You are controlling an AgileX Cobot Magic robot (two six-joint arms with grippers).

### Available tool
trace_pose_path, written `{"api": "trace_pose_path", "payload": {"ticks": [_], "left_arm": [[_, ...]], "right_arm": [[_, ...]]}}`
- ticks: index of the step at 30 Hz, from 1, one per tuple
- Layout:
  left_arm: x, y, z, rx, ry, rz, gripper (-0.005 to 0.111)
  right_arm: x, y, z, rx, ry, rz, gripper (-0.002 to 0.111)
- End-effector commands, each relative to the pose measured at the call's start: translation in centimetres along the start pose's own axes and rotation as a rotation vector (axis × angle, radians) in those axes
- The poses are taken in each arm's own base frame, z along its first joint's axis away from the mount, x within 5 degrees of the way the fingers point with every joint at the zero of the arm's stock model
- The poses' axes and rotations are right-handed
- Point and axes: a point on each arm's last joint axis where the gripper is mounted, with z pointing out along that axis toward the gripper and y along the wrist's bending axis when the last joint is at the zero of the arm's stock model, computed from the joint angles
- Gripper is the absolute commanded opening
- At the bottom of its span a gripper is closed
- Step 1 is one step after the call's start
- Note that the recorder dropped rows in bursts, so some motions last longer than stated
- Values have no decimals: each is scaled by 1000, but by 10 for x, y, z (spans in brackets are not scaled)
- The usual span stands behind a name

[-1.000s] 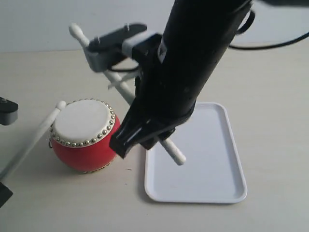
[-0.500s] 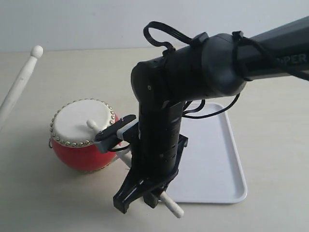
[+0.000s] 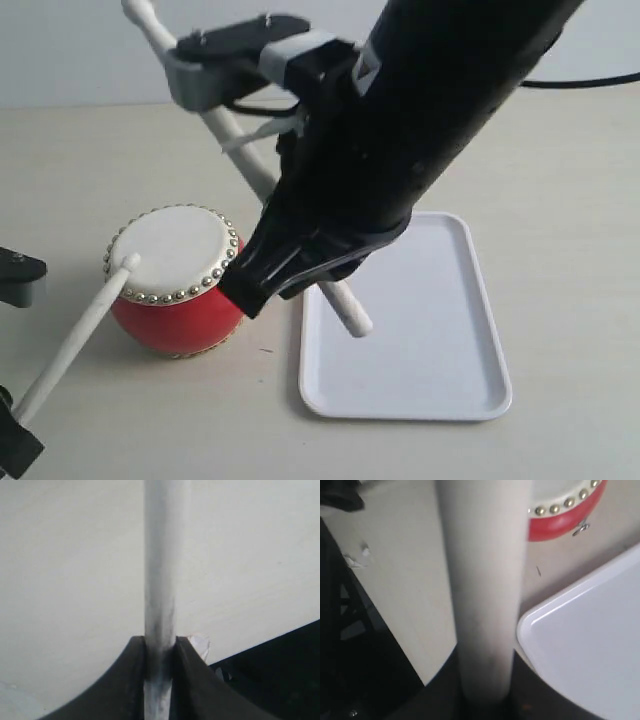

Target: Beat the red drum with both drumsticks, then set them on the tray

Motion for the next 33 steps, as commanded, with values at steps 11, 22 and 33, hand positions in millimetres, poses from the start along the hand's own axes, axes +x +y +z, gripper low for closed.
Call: {"api": "trace_pose_path", "payload": {"ticks": [11,22,33], "left_arm": [[-12,-6,-35,23,-57,14,0],[18,-11,-89,20,-319,44,0],[10,-9,-68,20,-334,29,0]], "right_arm": [[0,-8,40,-3,-57,28,0],[27,-38,178,-14,323,92,0],[8,-27,133,-38,260,66,0]]}}
